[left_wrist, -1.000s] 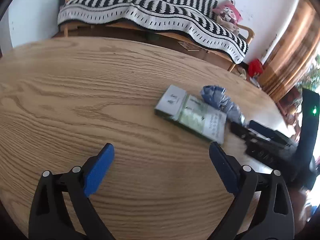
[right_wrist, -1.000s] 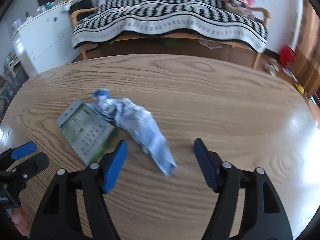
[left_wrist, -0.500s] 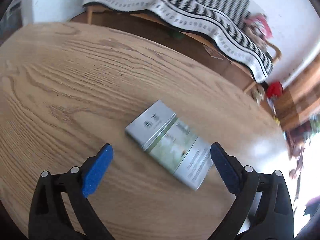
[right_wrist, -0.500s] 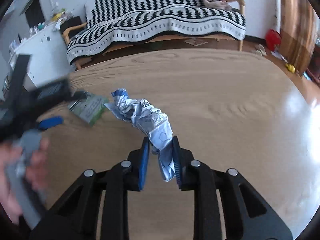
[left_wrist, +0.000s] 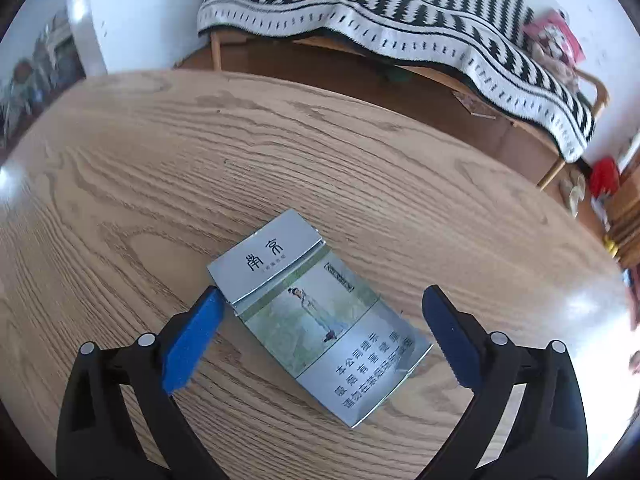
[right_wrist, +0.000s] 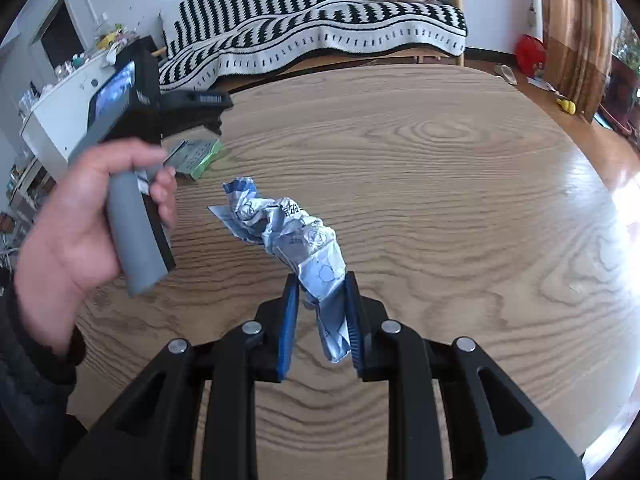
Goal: Collect trash
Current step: 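Grasp the blue-white wrapper with the right tool while the left grasps the cigarette pack, then carry the cigarette pack and wrapper with both tools over the bin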
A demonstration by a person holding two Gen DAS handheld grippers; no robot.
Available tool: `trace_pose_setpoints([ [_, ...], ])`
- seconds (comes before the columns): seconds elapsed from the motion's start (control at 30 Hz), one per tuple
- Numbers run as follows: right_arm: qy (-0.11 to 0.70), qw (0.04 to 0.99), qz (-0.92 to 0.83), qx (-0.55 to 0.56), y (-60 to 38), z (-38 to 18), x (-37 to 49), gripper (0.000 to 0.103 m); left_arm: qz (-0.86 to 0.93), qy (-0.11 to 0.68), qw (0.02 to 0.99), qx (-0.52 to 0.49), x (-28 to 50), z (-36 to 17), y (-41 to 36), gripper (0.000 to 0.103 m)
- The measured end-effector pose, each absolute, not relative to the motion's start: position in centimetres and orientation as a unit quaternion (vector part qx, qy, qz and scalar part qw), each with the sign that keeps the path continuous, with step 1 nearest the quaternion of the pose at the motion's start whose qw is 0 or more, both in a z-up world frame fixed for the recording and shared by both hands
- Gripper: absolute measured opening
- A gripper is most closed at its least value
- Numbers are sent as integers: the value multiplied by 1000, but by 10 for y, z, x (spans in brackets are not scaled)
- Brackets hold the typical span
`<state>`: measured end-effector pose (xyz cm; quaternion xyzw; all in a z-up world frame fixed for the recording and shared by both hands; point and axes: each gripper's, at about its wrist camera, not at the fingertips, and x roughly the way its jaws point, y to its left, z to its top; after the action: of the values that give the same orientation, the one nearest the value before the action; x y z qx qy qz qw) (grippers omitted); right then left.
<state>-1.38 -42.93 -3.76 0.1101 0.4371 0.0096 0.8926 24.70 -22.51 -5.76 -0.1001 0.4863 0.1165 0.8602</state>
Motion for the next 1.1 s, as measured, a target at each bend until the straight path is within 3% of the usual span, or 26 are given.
trace_pose_setpoints([
  [0.1, 423, 898, 4, 121, -437, -25, -28, 23, 107, 471, 872, -80, 239, -53, -225, 65],
  [0.23, 409, 902, -5, 140, -445, -13, -46, 23, 63, 471, 875, -88, 225, -50, -217, 56],
  [0.6, 376, 910, -57, 166, -474, 19, -118, 23, -79, 492, 865, -56, 144, -36, -227, 55],
  [1.1, 351, 872, -246, 238, -597, -9, -295, 23, -391, 391, 828, 92, -79, 8, -384, 55],
])
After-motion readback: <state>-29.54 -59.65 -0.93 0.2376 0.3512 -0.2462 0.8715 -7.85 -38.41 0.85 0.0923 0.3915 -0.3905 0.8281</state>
